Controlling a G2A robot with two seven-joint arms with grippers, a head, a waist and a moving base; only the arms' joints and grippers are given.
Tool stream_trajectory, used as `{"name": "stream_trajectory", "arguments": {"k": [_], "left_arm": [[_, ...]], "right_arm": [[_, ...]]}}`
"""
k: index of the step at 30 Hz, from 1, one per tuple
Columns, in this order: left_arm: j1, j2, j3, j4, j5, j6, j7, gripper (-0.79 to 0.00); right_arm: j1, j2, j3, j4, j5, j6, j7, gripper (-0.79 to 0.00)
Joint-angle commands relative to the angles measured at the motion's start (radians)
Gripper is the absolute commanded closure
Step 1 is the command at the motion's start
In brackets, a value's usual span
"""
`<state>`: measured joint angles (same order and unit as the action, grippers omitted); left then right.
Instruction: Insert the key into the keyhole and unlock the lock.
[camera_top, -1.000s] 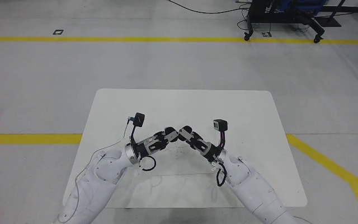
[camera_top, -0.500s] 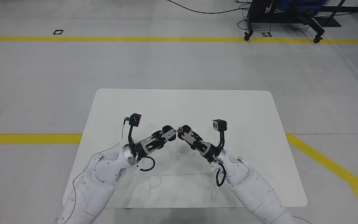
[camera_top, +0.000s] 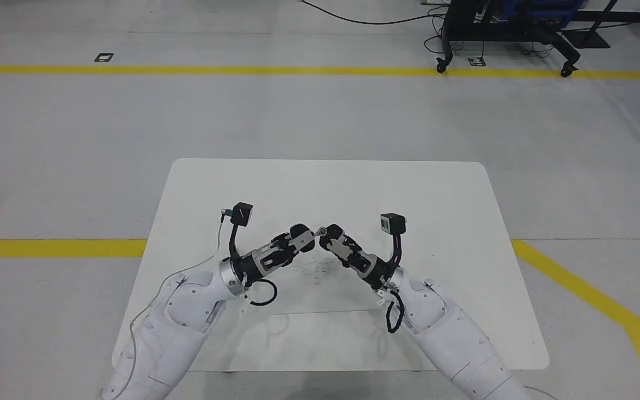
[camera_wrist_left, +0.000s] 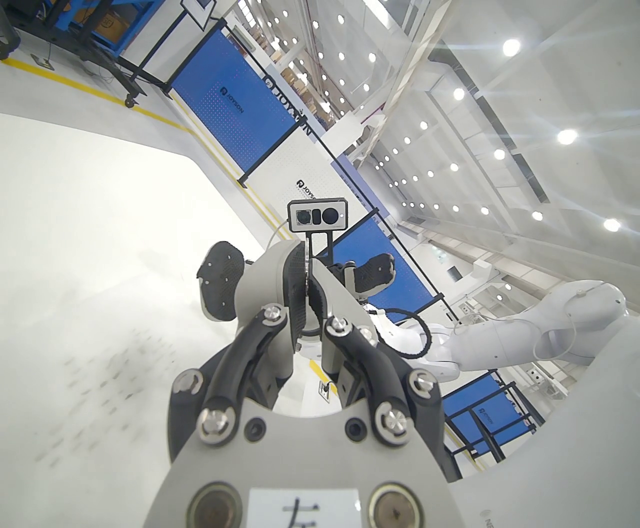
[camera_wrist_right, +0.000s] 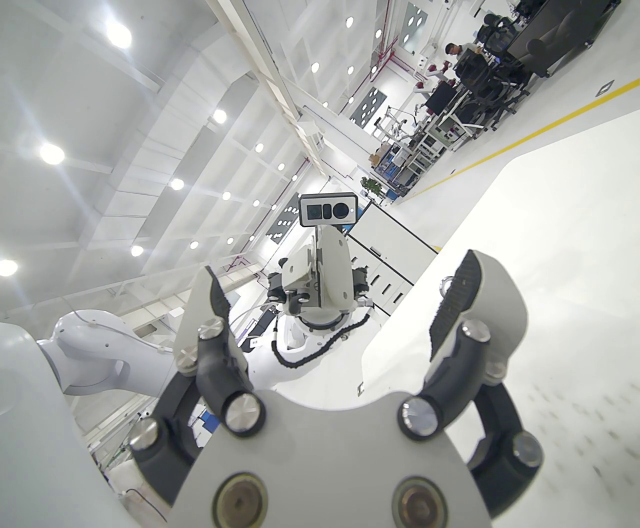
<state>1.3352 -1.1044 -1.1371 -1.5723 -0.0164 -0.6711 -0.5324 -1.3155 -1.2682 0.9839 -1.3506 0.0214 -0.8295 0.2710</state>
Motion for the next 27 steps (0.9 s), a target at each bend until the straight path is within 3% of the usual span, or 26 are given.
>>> {"name": "stream_trajectory", "arguments": {"k": [1, 5, 8, 12, 16, 17, 18, 19, 22, 27], "left_arm": [[0.006, 0.009, -0.042, -0.033, 0.123, 0.035, 0.008, 0.0], [0.052, 0.033, -0.155, -0.127, 0.106, 0.084, -0.057, 0.0], [0.068, 0.052, -0.211, -0.197, 0.03, 0.14, -0.228, 0.0], [0.017, 0.075, -0.265, -0.205, -0.039, 0.23, -0.479, 0.0], [-0.037, 0.081, -0.247, -0.178, -0.075, 0.259, -0.598, 0.0], [-0.052, 0.081, -0.235, -0.168, -0.087, 0.258, -0.613, 0.0], [-0.067, 0.08, -0.221, -0.157, -0.09, 0.255, -0.629, 0.0], [-0.082, 0.08, -0.207, -0.145, -0.089, 0.251, -0.638, 0.0], [-0.121, 0.074, -0.165, -0.107, -0.105, 0.242, -0.636, 0.0], [-0.178, 0.069, -0.111, -0.048, -0.093, 0.243, -0.641, 0.0]], "right_arm": [[0.0, 0.0, 0.002, -0.001, 0.0, 0.004, -0.001, -0.785], [0.007, 0.018, 0.049, -0.022, 0.058, 0.036, 0.109, -0.785], [0.033, 0.04, 0.078, -0.043, 0.149, 0.078, 0.319, -0.785], [0.074, 0.057, 0.106, -0.056, 0.249, 0.141, 0.509, -0.785], [0.118, 0.067, 0.099, -0.057, 0.268, 0.187, 0.669, -0.785], [0.127, 0.067, 0.094, -0.052, 0.266, 0.194, 0.68, -0.717], [0.134, 0.066, 0.087, -0.048, 0.263, 0.199, 0.686, -0.597], [0.141, 0.064, 0.08, -0.042, 0.262, 0.203, 0.686, -0.363], [0.162, 0.059, 0.059, -0.02, 0.261, 0.212, 0.682, -0.308], [0.189, 0.052, 0.036, 0.019, 0.262, 0.207, 0.664, -0.351]]}}
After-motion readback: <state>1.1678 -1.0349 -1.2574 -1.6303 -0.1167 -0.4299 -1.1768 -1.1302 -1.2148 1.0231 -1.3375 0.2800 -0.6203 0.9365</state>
